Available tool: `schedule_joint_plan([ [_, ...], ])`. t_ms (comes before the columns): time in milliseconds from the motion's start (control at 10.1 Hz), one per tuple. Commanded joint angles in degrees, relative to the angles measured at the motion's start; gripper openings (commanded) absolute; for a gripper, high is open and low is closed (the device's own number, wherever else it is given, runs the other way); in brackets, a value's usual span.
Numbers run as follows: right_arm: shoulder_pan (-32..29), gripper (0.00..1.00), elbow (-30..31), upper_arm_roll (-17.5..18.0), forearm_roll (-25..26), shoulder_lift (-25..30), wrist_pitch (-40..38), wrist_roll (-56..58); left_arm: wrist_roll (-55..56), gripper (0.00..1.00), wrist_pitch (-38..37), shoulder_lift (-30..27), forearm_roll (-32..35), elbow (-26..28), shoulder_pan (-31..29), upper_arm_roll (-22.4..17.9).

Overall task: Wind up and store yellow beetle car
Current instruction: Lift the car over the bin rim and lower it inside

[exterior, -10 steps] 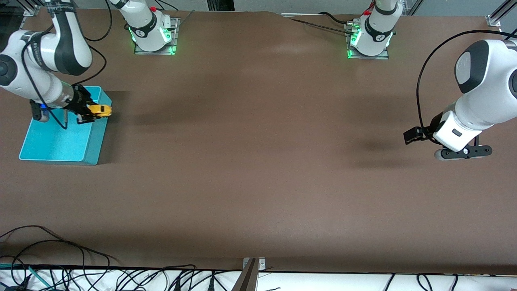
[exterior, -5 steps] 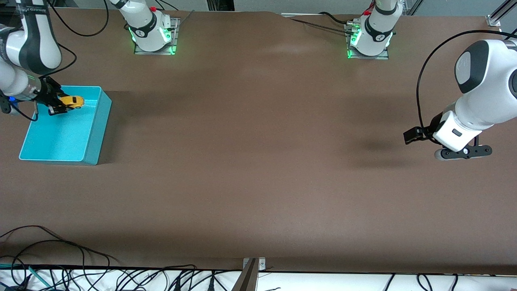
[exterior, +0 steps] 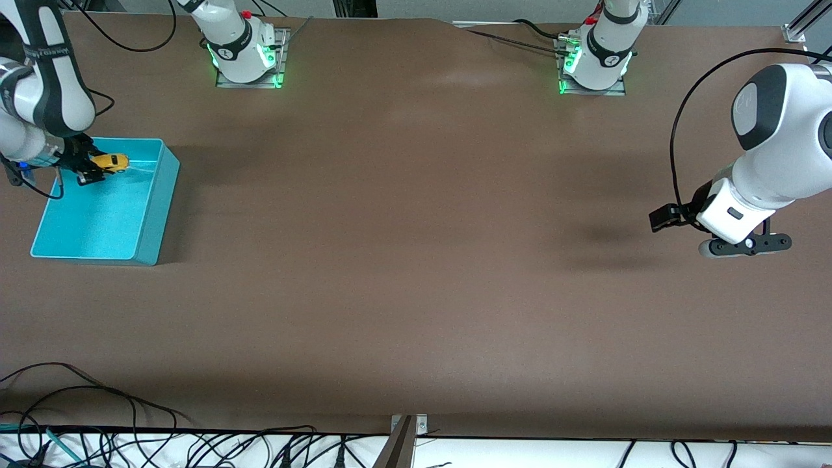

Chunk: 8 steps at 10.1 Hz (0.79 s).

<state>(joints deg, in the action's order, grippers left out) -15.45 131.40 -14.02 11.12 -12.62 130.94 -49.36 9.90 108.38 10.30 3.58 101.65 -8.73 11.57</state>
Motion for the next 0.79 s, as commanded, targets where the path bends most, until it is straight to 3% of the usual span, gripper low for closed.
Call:
schedule_joint_plan([
  [0,-0.5,0.0,-0.5,0.5,1.0,-3.3,1.2,0.4,-1.5,1.0,-0.7,-0.2,-1.2,-0.1,-0.4,0.2],
  [99,-0.6,0.0,-0.5,0.5,1.0,-4.5,2.6,0.4,-1.5,1.0,-0.7,-0.2,-1.2,-0.1,-0.4,0.2],
  [198,-0.8,0.08,-0.5,0.5,1.0,-5.5,3.5,0.4,-1.5,1.0,-0.7,-0.2,-1.2,-0.1,-0.4,0.2],
  [297,-0.9,0.42,-0.6,0.5,1.0,-5.6,3.5,0.5,-1.5,1.0,-0.7,-0.2,-1.2,-0.1,-0.4,0.2],
  [396,-1.2,0.99,-0.7,0.6,0.9,-5.5,3.5,0.0,-1.5,1.0,-0.7,-0.2,-1.2,-0.1,-0.4,0.2],
  [693,-1.2,1.0,-0.5,0.8,0.9,-3.5,2.8,-0.3,-1.5,1.0,-0.7,-0.1,-1.2,-0.1,-0.4,0.2],
])
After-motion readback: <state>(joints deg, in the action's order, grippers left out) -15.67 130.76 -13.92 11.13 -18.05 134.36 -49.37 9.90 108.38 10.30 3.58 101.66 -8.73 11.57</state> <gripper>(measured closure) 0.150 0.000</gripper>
